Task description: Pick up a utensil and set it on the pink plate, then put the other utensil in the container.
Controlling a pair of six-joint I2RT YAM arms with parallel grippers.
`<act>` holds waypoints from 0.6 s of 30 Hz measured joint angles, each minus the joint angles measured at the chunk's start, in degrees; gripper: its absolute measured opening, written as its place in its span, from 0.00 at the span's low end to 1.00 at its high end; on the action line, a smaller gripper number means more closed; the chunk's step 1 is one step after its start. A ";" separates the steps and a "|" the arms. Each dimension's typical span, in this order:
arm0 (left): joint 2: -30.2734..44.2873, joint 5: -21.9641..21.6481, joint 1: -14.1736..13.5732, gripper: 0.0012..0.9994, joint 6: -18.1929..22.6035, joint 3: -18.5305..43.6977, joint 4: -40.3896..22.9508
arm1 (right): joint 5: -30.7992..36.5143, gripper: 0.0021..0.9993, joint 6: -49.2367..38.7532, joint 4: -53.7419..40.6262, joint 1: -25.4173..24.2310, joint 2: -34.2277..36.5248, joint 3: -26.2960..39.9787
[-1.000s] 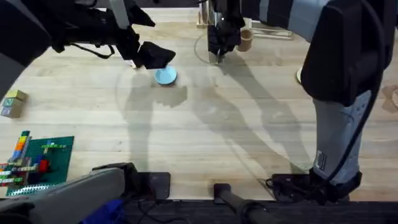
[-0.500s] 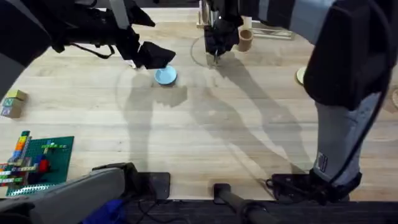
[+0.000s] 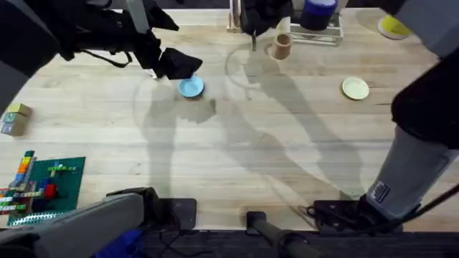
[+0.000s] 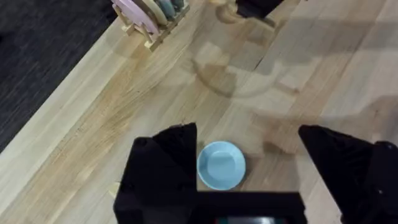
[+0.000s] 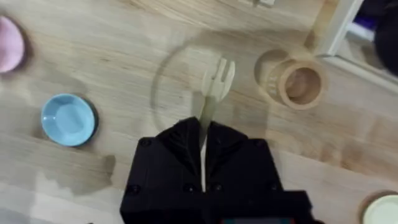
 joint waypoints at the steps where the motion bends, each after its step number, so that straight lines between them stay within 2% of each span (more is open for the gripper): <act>1: 0.00 -0.01 0.00 1.00 0.00 0.00 -0.01 | 0.02 0.03 -0.81 -0.53 0.00 -0.43 0.52; 11: 0.00 -0.01 0.00 1.00 0.00 0.00 -0.01 | 0.15 0.03 -7.36 -3.17 0.00 -3.93 3.96; 18: 0.00 -0.01 0.00 1.00 0.00 0.00 -0.01 | 1.79 0.03 -10.48 -13.13 -2.70 -6.90 5.52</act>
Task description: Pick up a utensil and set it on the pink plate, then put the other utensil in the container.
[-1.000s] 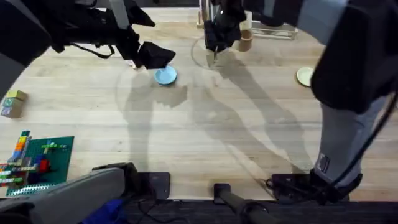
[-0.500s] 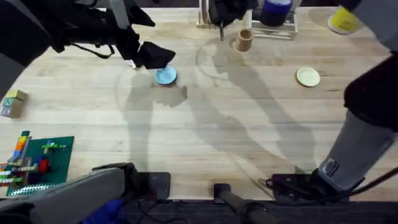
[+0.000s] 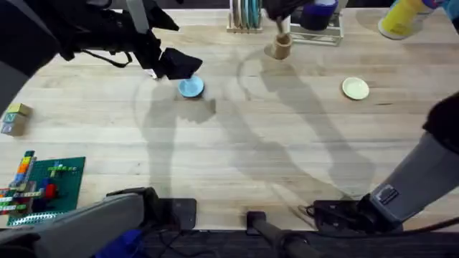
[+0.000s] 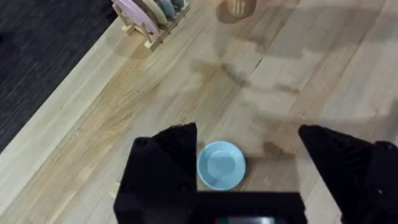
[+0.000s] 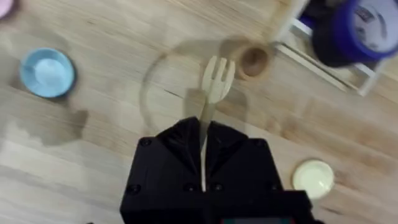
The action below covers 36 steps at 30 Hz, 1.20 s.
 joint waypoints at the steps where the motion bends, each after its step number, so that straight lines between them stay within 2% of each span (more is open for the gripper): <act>1: 0.00 0.01 0.00 1.00 0.00 0.00 -0.01 | 0.04 0.03 -0.47 -0.61 -0.80 -0.52 0.02; 9: 0.00 0.00 0.00 1.00 0.02 0.00 -0.01 | -1.95 0.03 -6.26 -0.95 -5.40 -5.55 0.33; 10: 0.00 0.00 0.00 1.00 0.00 0.00 0.01 | -5.26 0.03 -9.09 -0.95 -6.85 -7.39 0.48; 14: 0.00 0.01 0.00 1.00 0.00 0.00 -0.01 | -10.20 0.03 -14.04 -0.67 -8.93 -8.93 0.55; 21: 0.00 0.01 0.00 1.00 0.00 0.00 -0.01 | -19.50 0.03 -22.68 3.37 -10.65 -9.17 0.55; 32: 0.00 0.01 0.00 1.00 0.00 0.00 0.01 | -39.69 0.03 -38.56 2.91 -15.23 -9.68 0.55; 36: 0.00 -0.01 0.00 1.00 0.00 0.00 -0.01 | -43.91 0.03 -41.92 3.35 -16.94 -11.92 -1.11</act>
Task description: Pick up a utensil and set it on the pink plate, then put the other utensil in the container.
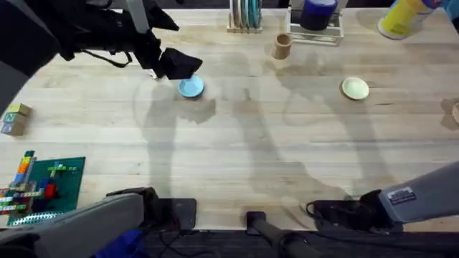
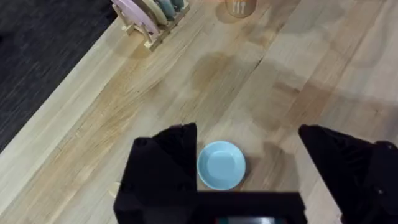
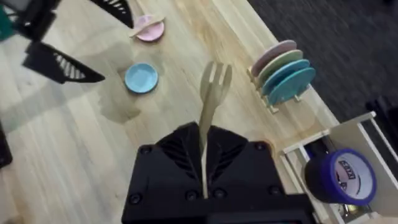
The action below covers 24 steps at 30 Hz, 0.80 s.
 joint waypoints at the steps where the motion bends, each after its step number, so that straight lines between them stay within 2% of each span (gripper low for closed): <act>1: 0.00 0.01 0.00 1.00 0.00 0.00 0.00 | -0.56 0.03 -0.43 0.30 -0.27 -0.72 -0.83; 6: 0.00 0.00 0.00 1.00 0.02 0.00 0.00 | -2.98 0.03 -1.97 8.14 -1.50 -6.31 -10.52; 11: -0.01 0.02 0.00 1.00 0.00 0.00 0.02 | -9.13 0.03 -2.33 25.03 -4.63 -13.10 -25.24; 14: 0.00 0.01 0.00 1.00 0.00 0.00 0.02 | -13.23 0.03 -0.14 34.70 -7.02 -14.63 -31.78; 18: -0.01 0.02 0.00 1.00 0.00 0.00 0.01 | -18.47 0.03 3.58 45.53 -9.79 -13.45 -37.38; 24: 0.00 0.00 0.00 1.00 0.00 0.00 0.00 | -27.81 0.03 5.83 55.93 -12.60 -7.39 -38.63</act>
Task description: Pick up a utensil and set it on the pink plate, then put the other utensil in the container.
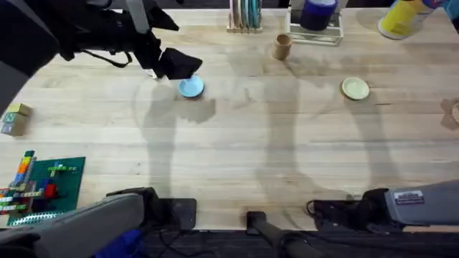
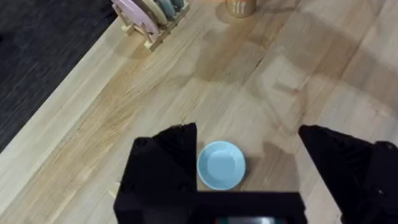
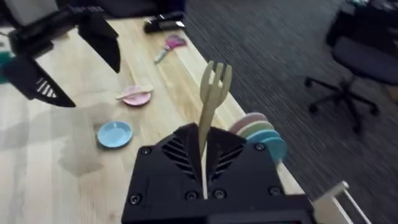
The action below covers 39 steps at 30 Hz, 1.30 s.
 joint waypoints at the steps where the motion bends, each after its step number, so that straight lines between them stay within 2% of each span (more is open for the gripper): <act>1: 0.00 0.02 0.00 1.00 0.00 0.00 0.01 | -1.68 0.03 0.19 1.22 -0.34 1.09 0.00; 7: 0.00 0.00 0.00 1.00 0.00 0.00 0.01 | -10.99 0.03 0.64 5.15 -2.05 7.57 0.00; 13: 0.00 0.02 0.00 1.00 0.00 0.00 0.02 | -15.30 0.03 0.65 8.50 -3.94 12.30 -0.26; 21: 0.00 0.02 0.00 1.00 0.00 0.00 0.02 | -16.87 0.03 -1.47 10.58 -6.34 16.40 -0.26; 22: 0.00 0.00 0.00 1.00 0.01 0.00 0.01 | -17.12 0.03 -4.41 13.04 -6.51 19.85 -0.26; 23: 0.00 0.02 0.00 1.00 0.00 0.00 0.02 | -17.15 0.03 -5.46 16.02 -6.49 22.17 -0.26; 28: 0.00 -0.01 0.00 1.00 0.00 0.00 0.02 | -17.15 0.03 -5.91 19.40 -6.43 25.87 -0.26; 39: 0.00 0.00 0.00 1.00 0.00 0.00 0.02 | -17.17 0.03 -6.46 25.35 -4.58 30.76 -0.26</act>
